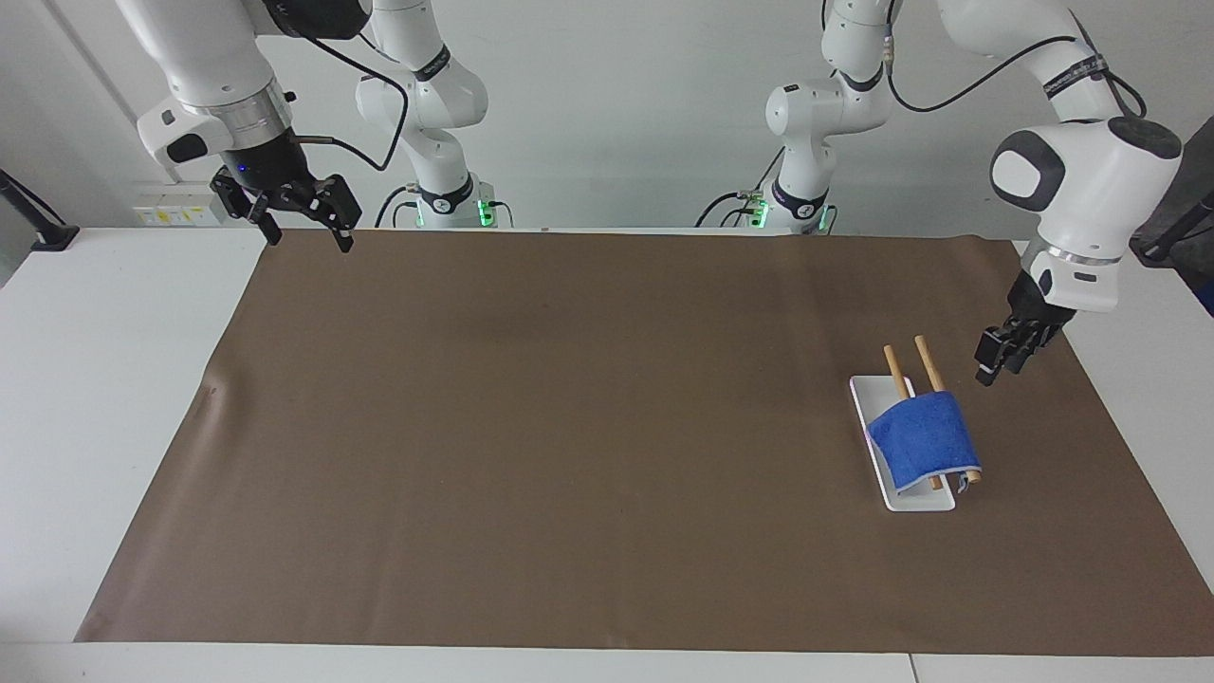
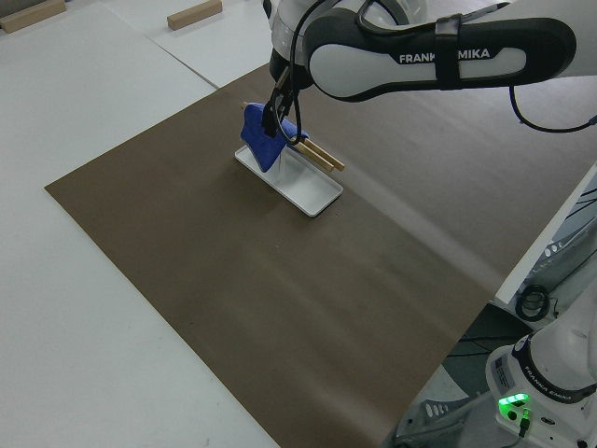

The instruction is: Right arm passes towel to left arm to hang

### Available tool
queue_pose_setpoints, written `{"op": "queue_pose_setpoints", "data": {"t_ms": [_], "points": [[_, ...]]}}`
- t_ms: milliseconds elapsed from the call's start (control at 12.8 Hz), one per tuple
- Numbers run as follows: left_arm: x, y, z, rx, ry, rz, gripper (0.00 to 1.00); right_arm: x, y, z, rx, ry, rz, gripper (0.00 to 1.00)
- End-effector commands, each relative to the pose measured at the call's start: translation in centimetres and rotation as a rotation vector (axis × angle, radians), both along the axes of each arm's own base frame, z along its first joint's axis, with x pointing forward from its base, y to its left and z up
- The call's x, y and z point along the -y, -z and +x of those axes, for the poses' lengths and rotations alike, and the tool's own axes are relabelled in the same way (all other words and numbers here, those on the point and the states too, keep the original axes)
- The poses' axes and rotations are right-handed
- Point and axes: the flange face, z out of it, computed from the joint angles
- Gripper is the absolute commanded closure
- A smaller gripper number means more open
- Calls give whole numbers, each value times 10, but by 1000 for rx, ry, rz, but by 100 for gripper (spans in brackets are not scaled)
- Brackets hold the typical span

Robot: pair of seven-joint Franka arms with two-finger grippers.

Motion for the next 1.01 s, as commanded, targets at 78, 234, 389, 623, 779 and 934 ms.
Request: {"op": "queue_pose_setpoints", "data": {"t_ms": [78, 234, 389, 623, 779, 934], "points": [[22, -23, 7, -131, 99, 62, 40, 6, -2, 3, -5, 7, 14, 0], [33, -43, 3, -182, 157, 88, 40, 4, -2, 1, -6, 5, 15, 0], [43, -62, -2, -218, 207, 99, 41, 7, -2, -1, -8, 13, 15, 0], [65, -85, -7, -233, 252, 98, 41, 10, -1, -2, -11, 6, 12, 0], [73, -92, -11, -242, 264, 91, 41, 10, -1, -2, -13, 5, -3, 0], [81, -100, -21, -256, 277, 85, 37, 11, -1, -2, -13, 6, -5, 0]]}}
